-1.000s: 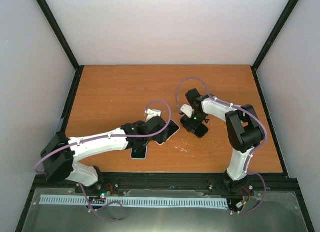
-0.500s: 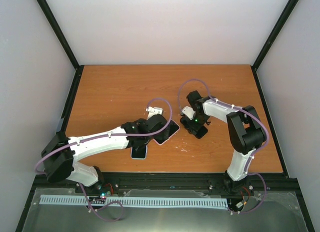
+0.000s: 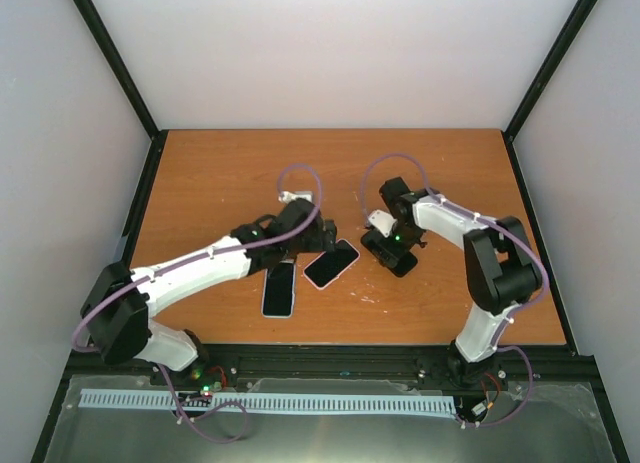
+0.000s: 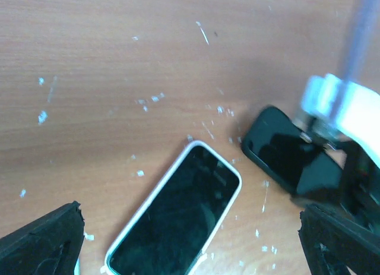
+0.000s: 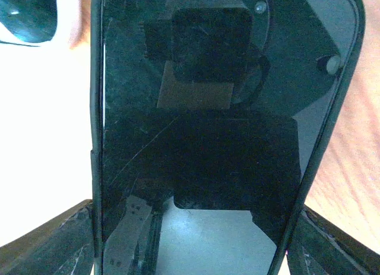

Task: Take the phone out of the phone case
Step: Pick up the phone at the center of the board, then adjust the phone.

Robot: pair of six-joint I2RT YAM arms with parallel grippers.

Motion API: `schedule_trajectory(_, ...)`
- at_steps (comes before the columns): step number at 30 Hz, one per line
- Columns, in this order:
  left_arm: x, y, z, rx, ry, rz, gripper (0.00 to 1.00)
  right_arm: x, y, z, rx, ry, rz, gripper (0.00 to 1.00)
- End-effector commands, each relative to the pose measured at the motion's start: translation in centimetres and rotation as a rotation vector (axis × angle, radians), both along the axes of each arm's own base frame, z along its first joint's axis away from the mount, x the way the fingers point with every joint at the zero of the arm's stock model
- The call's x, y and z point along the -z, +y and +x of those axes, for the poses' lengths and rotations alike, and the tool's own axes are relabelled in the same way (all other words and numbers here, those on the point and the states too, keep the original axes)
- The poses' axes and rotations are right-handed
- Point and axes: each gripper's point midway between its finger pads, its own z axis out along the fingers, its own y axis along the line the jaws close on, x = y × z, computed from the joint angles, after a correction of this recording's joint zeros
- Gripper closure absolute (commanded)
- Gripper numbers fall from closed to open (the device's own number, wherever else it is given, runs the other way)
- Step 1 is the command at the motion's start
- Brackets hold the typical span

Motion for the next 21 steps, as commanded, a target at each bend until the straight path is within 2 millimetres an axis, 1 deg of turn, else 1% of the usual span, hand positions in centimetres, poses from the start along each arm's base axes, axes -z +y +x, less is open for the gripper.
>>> schedule_trajectory(1, -2.9, 0.1, 3.7, -0.031, 0.046, -0.270, 0.00, -5.7, 1.2, 0.5, 0.006, -0.113, 0.144, 0.43)
schedule_trajectory(2, -3.2, 0.3, 4.4, -0.026, 0.048, -0.313, 0.00, -6.5, 1.4, 0.3, 0.000, -0.132, 0.172, 0.44)
schedule_trajectory(4, -3.7, -0.1, 5.1, 0.026, 0.062, -0.396, 0.01, -8.0, 2.0, -0.2, -0.022, -0.166, 0.235, 0.44)
schedule_trajectory(6, -5.6, -1.4, 5.7, 0.119, 0.023, -0.473, 0.02, -9.2, 2.3, -0.6, -0.033, -0.202, 0.274, 0.44)
schedule_trajectory(8, -7.6, -2.8, 5.7, 0.221, -0.025, -0.512, 0.08, -10.1, 2.6, -1.0, -0.049, -0.223, 0.307, 0.44)
schedule_trajectory(10, -8.3, -4.2, 5.2, 0.308, -0.027, -0.548, 0.15, -11.2, 2.6, -1.2, -0.054, -0.263, 0.329, 0.44)
schedule_trajectory(12, -8.1, -5.2, 5.0, 0.351, 0.008, -0.571, 0.20, -12.1, 2.8, -1.3, -0.059, -0.294, 0.354, 0.43)
schedule_trajectory(15, -6.9, -6.3, 4.9, 0.381, 0.078, -0.609, 0.29, -13.0, 3.1, -1.5, -0.062, -0.315, 0.388, 0.43)
schedule_trajectory(16, -6.4, -6.6, 5.0, 0.381, 0.104, -0.616, 0.32, -13.1, 3.2, -1.6, -0.063, -0.313, 0.395, 0.42)
schedule_trajectory(18, -5.4, -7.2, 5.0, 0.378, 0.153, -0.633, 0.36, -13.2, 3.3, -1.8, -0.060, -0.309, 0.404, 0.42)
schedule_trajectory(21, -4.9, -8.1, 4.4, 0.426, 0.189, -0.671, 0.46, -13.3, 3.4, -1.8, -0.060, -0.311, 0.412, 0.42)
